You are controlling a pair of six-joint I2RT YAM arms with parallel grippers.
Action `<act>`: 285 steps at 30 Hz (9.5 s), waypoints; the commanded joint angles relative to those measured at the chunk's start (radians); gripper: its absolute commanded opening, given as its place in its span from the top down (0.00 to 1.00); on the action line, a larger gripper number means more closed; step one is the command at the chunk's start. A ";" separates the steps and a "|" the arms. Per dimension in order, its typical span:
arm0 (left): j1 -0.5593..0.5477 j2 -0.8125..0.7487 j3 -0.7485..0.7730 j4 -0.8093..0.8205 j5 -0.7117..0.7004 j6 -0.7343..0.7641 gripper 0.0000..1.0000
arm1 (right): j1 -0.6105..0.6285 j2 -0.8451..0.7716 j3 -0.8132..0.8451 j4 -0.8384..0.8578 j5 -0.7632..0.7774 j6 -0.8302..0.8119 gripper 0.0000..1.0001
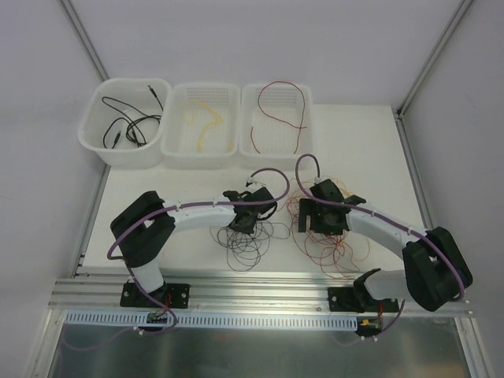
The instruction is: Untangle the cables
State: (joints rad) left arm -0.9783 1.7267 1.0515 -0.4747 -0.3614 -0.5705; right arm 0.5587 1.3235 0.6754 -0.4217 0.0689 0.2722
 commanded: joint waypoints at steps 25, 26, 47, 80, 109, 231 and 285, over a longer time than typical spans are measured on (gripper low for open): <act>0.464 -0.786 0.367 -0.231 0.239 0.220 0.94 | -0.175 -0.066 -0.109 0.106 -0.113 0.044 0.07; 0.470 -0.785 0.373 -0.263 0.201 0.231 0.94 | -0.174 -0.072 -0.109 0.103 -0.115 0.042 0.07; 0.727 -0.523 0.659 -0.282 0.023 0.284 1.00 | -0.138 -0.429 0.093 -0.218 -0.211 -0.134 0.00; 1.127 0.436 1.015 0.232 -0.220 0.475 0.91 | -0.137 -0.512 0.159 -0.347 -0.323 -0.246 0.00; 0.840 -0.390 0.254 0.096 0.461 0.202 0.01 | -0.140 -0.327 0.035 -0.252 -0.077 -0.130 0.01; 0.618 -0.380 0.001 -0.073 0.427 0.434 1.00 | -0.042 -0.391 0.371 -0.307 -0.155 -0.225 0.24; 0.628 -0.360 -0.001 -0.090 0.257 0.426 1.00 | 0.388 0.224 0.311 0.331 -0.488 -0.445 1.00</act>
State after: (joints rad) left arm -0.3592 1.3739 1.0504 -0.5587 -0.0158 -0.1452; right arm 0.9463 1.7473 1.0508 -0.0120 -0.4202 -0.1249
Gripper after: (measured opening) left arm 0.011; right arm 0.016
